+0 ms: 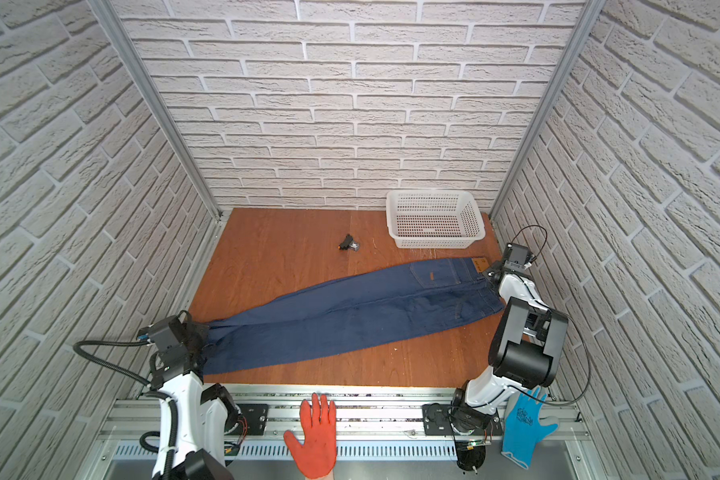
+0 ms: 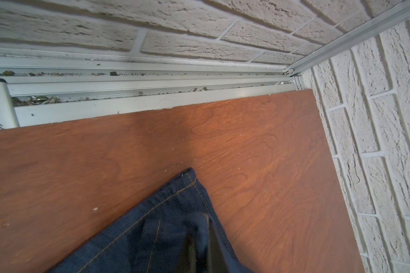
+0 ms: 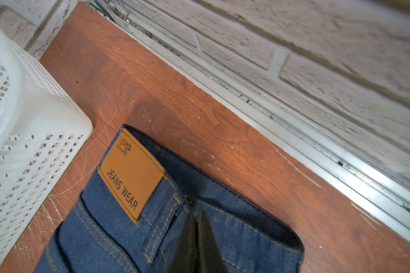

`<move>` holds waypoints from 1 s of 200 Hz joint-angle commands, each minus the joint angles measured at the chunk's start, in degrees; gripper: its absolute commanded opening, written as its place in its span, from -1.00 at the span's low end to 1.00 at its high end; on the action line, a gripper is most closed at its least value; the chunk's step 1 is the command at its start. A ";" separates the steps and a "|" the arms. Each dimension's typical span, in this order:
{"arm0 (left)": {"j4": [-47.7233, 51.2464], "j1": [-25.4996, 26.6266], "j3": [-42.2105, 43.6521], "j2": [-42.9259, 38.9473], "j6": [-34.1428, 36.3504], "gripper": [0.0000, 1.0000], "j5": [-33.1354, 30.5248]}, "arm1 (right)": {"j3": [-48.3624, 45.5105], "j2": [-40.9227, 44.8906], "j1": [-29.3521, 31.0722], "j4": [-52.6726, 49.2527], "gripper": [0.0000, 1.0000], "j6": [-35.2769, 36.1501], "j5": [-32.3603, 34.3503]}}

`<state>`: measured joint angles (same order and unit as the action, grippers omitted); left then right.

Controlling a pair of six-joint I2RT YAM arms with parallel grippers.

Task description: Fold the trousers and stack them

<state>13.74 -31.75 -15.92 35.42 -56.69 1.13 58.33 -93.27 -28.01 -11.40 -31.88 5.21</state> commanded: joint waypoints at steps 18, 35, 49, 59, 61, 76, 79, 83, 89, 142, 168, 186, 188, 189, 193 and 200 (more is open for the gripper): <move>-1.40 -0.15 -5.88 1.80 -0.06 -1.00 -0.48 | 5.45 3.22 -0.55 -1.35 -0.90 -0.61 -0.35; -0.34 -0.16 -11.39 3.20 0.50 -1.00 -0.14 | 7.93 4.33 -0.51 -3.36 -0.89 -0.71 -0.51; 1.54 -0.16 -13.99 3.59 1.35 -1.00 -0.21 | 8.54 5.39 -0.55 -4.78 -0.89 -0.07 0.62; 2.63 -0.24 -14.06 3.13 1.69 -1.00 -0.38 | 7.36 6.14 -0.64 -5.16 -0.89 0.24 2.16; 2.81 -0.24 -13.77 2.96 1.72 -1.00 -0.37 | 6.92 6.23 -0.69 -5.20 -0.89 0.17 2.50; 3.19 -0.38 -10.03 1.14 0.42 -1.00 -0.44 | 4.00 6.35 -1.32 -4.73 -0.90 0.14 3.08; 3.21 -0.42 -9.07 0.65 0.10 -1.00 -0.31 | 3.47 6.23 -1.39 -4.69 -0.89 0.22 3.18; 3.21 -0.42 -7.83 0.06 -0.22 -1.00 -0.16 | 2.81 6.11 -1.50 -4.63 -0.90 0.24 3.47; 3.59 -0.38 -6.06 -0.82 -0.75 -1.00 0.04 | 1.88 5.93 -1.62 -4.47 -0.90 0.37 3.92; 9.28 -0.33 1.47 -5.73 -0.84 -1.00 -1.92 | -1.88 3.37 -2.13 -5.85 -0.90 0.57 9.43; 8.43 -0.27 1.12 -5.39 -0.88 -1.00 -1.89 | -1.52 3.37 -2.30 -6.33 -0.89 0.46 9.35; 7.90 -0.29 -1.55 -4.26 -0.71 -1.00 -1.36 | 0.50 3.91 -2.31 -7.63 -0.90 -0.14 8.17; 7.87 -0.26 -1.96 -4.14 -0.71 -1.00 -1.27 | 0.77 3.96 -2.31 -7.79 -0.89 -0.23 7.93; 7.88 -0.25 -2.25 -4.05 -0.71 -1.00 -1.24 | 0.93 4.01 -2.31 -7.87 -0.90 -0.26 7.86; 7.85 -0.27 -3.13 -3.69 -0.56 -1.00 -1.14 | 1.45 4.25 -2.27 -8.20 -0.90 -0.36 7.54; 7.96 -0.16 -4.89 -3.16 -0.36 -1.00 -0.88 | 2.37 4.73 -2.29 -8.84 -0.89 -0.68 7.27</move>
<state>23.68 -31.81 -15.55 31.14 -57.67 0.67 57.14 -90.63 -29.82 -19.53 -32.16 11.86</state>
